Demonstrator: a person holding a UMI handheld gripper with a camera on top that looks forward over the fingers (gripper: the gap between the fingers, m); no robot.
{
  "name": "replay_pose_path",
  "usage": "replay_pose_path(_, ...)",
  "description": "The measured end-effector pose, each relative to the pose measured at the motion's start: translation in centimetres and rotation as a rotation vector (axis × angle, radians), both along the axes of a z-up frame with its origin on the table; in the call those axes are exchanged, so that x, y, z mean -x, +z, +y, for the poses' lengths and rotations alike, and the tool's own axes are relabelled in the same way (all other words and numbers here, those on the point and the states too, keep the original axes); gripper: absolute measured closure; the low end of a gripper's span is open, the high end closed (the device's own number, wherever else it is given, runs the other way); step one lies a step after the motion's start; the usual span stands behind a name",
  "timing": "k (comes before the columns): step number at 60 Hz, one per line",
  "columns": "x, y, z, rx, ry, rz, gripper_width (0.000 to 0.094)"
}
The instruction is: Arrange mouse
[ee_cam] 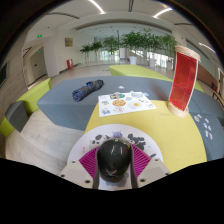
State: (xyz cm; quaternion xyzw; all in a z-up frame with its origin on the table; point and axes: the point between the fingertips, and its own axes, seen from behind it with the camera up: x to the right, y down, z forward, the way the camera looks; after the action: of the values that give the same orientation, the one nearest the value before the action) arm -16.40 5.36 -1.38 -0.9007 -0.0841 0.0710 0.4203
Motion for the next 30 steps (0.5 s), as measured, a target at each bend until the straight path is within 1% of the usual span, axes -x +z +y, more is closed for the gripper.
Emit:
replay_pose_path(4, 0.0, 0.1, 0.1, 0.007, 0.008, -0.014, 0.0453)
replay_pose_path(9, 0.0, 0.1, 0.1, 0.028, 0.025, -0.021, 0.0337)
replay_pose_path(11, -0.5, 0.2, -0.2, 0.046, 0.017, -0.029, 0.0250)
replay_pose_path(13, -0.7, 0.3, -0.8, 0.067, 0.015, -0.033, 0.0123)
replay_pose_path(14, -0.8, 0.6, -1.4, 0.073, 0.017, -0.035, 0.0077)
replay_pose_path(17, -0.9, 2.0, -2.4, 0.057, 0.032, -0.037, 0.0119)
replay_pose_path(21, -1.0, 4.1, -4.1, 0.032, 0.052, -0.029, 0.0104)
replay_pose_path(30, -1.4, 9.9, -10.6, -0.029, 0.075, 0.013, 0.0108)
